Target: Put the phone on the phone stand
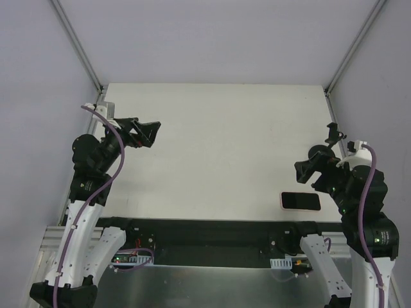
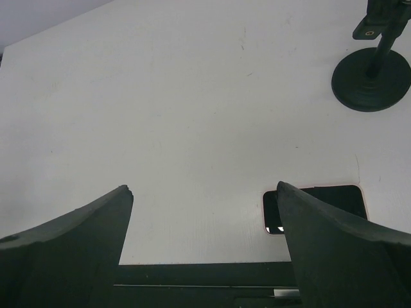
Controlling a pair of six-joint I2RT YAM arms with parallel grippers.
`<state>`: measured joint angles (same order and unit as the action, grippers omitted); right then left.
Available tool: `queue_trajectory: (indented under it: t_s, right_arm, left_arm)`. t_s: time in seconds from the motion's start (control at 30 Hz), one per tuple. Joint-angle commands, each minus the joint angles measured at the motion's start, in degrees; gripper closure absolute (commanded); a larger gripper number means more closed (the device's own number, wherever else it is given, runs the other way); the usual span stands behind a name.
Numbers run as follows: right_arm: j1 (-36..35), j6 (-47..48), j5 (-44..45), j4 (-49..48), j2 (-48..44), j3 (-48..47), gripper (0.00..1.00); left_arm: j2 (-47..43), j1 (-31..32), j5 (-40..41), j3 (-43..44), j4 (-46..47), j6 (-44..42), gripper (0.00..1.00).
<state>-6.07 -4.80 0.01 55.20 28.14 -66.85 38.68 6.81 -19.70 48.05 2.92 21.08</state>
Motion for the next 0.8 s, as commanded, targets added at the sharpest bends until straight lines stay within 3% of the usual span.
queue_trajectory:
  t_s: [0.0, 0.07, 0.2, 0.5, 0.6, 0.77]
  right_arm:
    - [0.26, -0.91, -0.37, -3.07, 1.39, -1.79, 0.04]
    - [0.26, -0.30, -0.36, -5.00, 0.17, -1.88, 0.04]
    - [0.26, -3.45, 7.70, -6.25, -0.20, 0.84, 0.04]
    - [1.40, -3.38, 20.55, -8.70, 15.79, -0.65, 0.04]
    - [5.70, -2.76, 19.07, -12.30, 22.20, -0.83, 0.04]
    - [18.88, -5.48, 5.02, -18.27, 34.16, -0.56, 0.04]
  left_arm:
    - [2.63, 0.40, -4.46, 1.61, 3.06, 0.80, 0.01]
    - [3.77, 0.57, -3.94, 1.52, 3.06, 0.89, 0.01]
    - [4.83, 0.57, -5.69, 2.48, 2.27, 1.33, 0.01]
    - [5.45, 0.75, -5.78, 2.22, 2.35, 1.77, 0.01]
    - [5.71, 1.72, -4.56, 2.05, 2.27, 1.16, 0.01]
    - [5.71, 3.21, -4.47, 2.13, 1.92, 0.45, 0.01]
